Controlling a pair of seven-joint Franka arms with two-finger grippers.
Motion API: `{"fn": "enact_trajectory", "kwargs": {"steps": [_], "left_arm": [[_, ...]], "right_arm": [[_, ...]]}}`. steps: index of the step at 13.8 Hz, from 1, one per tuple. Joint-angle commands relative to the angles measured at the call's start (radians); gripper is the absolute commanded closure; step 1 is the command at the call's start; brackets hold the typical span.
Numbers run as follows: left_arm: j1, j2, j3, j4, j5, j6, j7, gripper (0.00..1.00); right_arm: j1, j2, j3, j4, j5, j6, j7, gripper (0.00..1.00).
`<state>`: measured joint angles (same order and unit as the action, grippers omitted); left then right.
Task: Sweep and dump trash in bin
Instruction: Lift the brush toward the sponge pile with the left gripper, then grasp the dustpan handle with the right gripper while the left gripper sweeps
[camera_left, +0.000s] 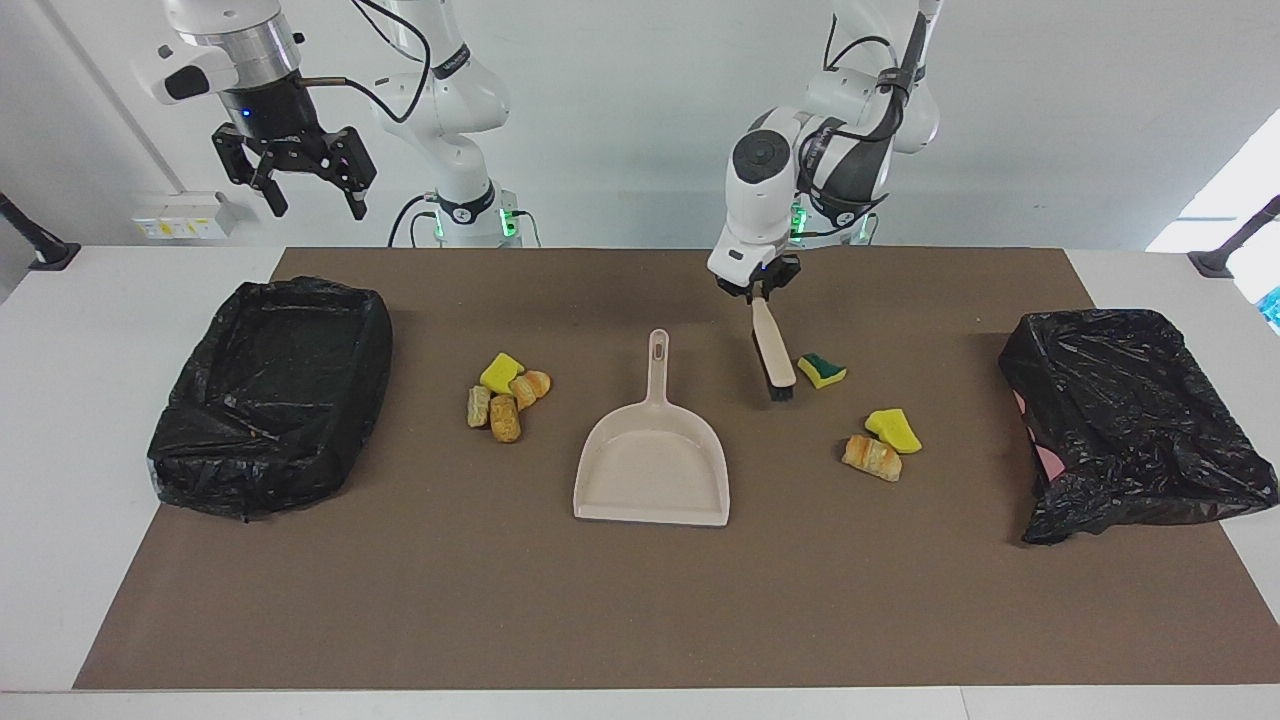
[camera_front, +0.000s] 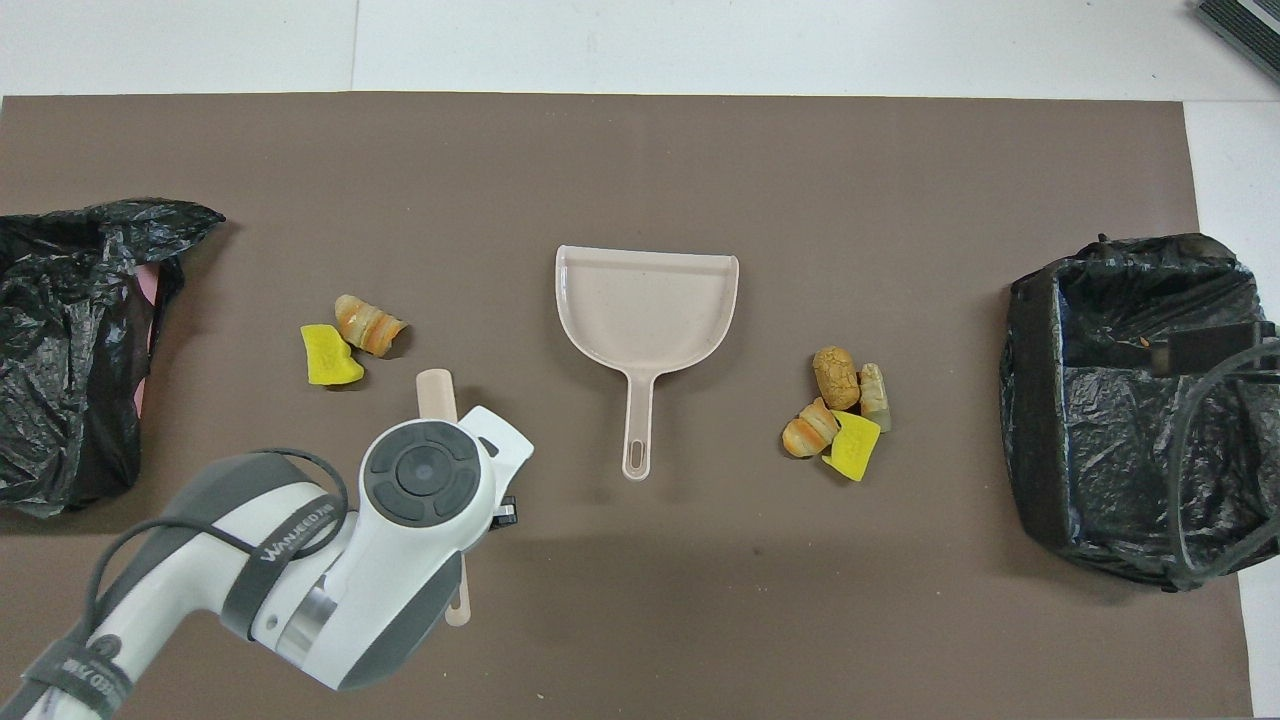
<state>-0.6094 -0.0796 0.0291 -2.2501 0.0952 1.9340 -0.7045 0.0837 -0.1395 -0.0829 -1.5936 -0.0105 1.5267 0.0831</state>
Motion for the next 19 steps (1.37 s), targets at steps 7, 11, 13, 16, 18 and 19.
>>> {"fn": "enact_trajectory", "kwargs": {"steps": [7,11,13,16,18,19], "left_arm": [[0.374,0.003,-0.012,0.038,0.06,0.046,0.356,1.0],[0.526,0.007,-0.014,0.015,0.058,0.13,0.621,1.0],[0.536,0.036,-0.014,0.007,0.058,0.186,0.66,1.0],[0.536,0.099,-0.014,0.007,0.058,0.264,0.707,1.0],[0.527,0.133,-0.014,0.009,0.06,0.29,0.772,1.0],[0.522,0.133,-0.015,0.01,0.06,0.29,0.821,1.0]], "right_arm": [[0.06,-0.052,0.014,-0.137,0.029,0.024,-0.073,0.0],[0.269,0.053,0.02,-0.175,0.034,0.217,0.264,0.0],[0.365,0.148,0.02,-0.17,0.038,0.353,0.38,0.0],[0.471,0.303,0.028,-0.154,0.112,0.491,0.515,0.0],[0.514,0.38,0.041,-0.146,0.116,0.541,0.552,0.0],[0.534,0.408,0.042,-0.146,0.122,0.564,0.581,0.0]]}}
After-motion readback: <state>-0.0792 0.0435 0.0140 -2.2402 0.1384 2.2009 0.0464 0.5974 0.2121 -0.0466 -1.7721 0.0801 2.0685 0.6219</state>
